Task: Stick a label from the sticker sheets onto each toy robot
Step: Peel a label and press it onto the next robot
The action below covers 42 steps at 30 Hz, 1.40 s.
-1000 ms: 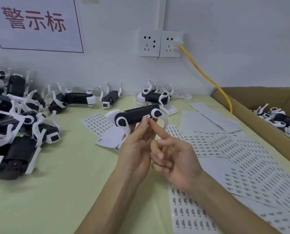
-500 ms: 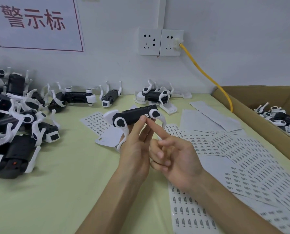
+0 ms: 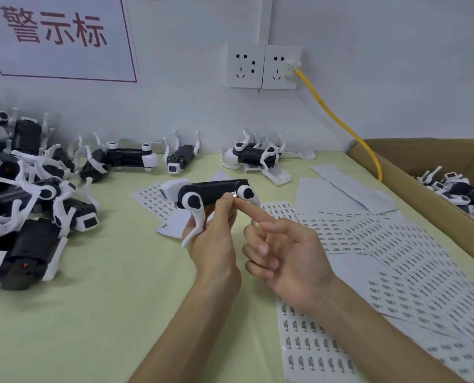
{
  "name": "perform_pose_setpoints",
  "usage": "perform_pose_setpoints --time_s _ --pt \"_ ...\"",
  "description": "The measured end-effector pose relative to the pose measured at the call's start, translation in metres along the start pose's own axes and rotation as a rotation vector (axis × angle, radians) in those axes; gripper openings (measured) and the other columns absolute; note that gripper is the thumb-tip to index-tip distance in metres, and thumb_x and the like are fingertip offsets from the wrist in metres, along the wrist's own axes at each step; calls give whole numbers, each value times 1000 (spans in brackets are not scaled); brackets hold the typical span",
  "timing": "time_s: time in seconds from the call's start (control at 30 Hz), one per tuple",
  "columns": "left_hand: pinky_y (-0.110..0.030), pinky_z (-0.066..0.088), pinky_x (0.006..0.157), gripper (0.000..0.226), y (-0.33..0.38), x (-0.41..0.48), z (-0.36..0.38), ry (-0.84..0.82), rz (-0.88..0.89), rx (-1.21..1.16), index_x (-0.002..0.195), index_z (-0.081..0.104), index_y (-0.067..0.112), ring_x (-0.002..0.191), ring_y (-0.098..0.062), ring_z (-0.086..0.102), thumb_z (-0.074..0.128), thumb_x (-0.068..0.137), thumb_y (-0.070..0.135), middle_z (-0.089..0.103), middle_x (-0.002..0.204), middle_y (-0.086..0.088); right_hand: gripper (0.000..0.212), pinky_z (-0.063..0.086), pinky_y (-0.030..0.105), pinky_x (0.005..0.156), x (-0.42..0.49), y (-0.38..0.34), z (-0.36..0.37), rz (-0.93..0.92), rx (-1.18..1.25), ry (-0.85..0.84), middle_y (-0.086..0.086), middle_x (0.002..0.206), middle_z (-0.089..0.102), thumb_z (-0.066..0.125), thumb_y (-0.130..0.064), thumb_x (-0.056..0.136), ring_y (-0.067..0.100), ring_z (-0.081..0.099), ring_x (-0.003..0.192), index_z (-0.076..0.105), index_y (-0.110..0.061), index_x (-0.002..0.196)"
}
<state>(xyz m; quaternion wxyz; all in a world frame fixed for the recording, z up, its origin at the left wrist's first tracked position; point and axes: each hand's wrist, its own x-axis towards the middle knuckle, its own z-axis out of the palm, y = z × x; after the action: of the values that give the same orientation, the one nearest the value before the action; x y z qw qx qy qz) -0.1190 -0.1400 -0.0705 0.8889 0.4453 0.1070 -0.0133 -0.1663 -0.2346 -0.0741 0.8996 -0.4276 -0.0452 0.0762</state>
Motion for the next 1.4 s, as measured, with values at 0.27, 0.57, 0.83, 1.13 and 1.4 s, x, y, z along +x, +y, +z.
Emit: perform_pose_setpoints --time_s 0.27,0.57,0.83,1.13,1.4 --pt "-19 51 75 12 -1 0 0 23 36 -1 87 64 21 89 -11 78 75 89 16 77 79 13 55 22 24 46 0 0 3 -8 -40 4 -1 60 40 52 -20 82 10 24 47 65 -13 135" --pt "-19 59 73 13 0 3 2 19 29 -47 81 68 17 84 -15 79 70 94 14 75 75 11 51 22 22 42 1 2 4 -62 -160 83 1 58 37 53 -17 81 10 21 46 70 -14 129" --pt "-29 62 89 15 1 7 1 -66 -5 -79 110 68 4 92 -23 78 65 98 14 76 106 -13 18 36 21 50 0 -5 -3 -473 -578 626 -4 65 52 67 -25 76 10 45 55 79 -25 90" --pt "-30 59 86 28 -8 2 -1 -309 -63 101 117 71 4 98 -26 77 58 103 25 75 117 -15 19 53 20 87 2 -7 -7 -521 -743 608 -7 112 74 73 -21 94 8 71 104 71 -21 113" --pt "-28 57 78 29 -7 4 -2 -431 -94 237 107 75 12 70 -17 64 54 104 31 79 109 -6 29 50 23 83 5 -6 -9 -479 -692 623 -8 110 73 74 -41 85 3 69 98 62 -26 107"
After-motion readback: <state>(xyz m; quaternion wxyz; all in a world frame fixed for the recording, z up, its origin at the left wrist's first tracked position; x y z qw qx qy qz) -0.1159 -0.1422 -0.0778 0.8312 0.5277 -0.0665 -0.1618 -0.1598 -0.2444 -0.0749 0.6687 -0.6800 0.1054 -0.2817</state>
